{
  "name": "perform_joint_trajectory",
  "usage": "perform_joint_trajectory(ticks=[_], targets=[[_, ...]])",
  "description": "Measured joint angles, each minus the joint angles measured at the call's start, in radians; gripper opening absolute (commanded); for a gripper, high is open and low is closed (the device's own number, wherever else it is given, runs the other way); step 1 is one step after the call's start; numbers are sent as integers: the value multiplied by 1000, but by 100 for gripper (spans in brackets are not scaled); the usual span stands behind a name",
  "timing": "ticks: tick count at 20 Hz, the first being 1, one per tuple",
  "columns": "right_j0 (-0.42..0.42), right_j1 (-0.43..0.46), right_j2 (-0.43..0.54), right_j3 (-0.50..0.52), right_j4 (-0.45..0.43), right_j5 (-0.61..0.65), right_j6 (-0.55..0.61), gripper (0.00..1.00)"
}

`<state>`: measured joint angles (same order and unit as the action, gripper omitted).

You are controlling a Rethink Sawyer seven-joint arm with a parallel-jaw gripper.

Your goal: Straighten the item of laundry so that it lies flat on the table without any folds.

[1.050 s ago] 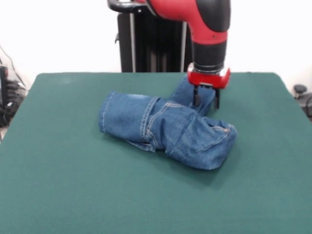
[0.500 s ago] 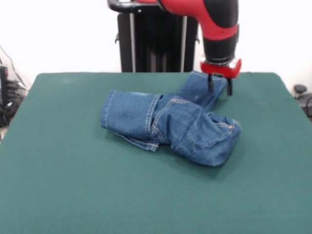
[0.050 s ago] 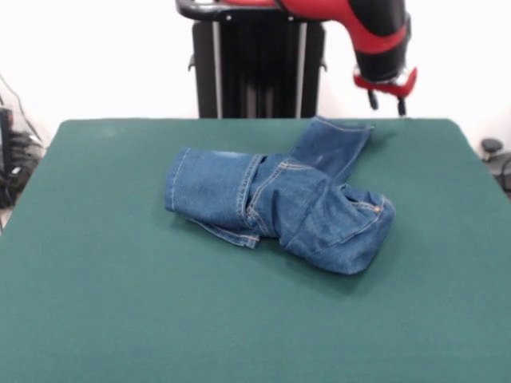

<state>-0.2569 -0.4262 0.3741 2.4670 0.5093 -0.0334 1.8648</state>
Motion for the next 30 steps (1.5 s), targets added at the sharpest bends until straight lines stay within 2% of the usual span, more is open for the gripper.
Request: perform_joint_trajectory(ticks=[12,19,25,30], targets=[[20,68,2,20,-14,6,47,100],[59,69,-9,20,-27,-13,47,100],[170,-3,-54,20,-26,-65,47,100],[303,-121,-158,20,-1,-29,47,100]])
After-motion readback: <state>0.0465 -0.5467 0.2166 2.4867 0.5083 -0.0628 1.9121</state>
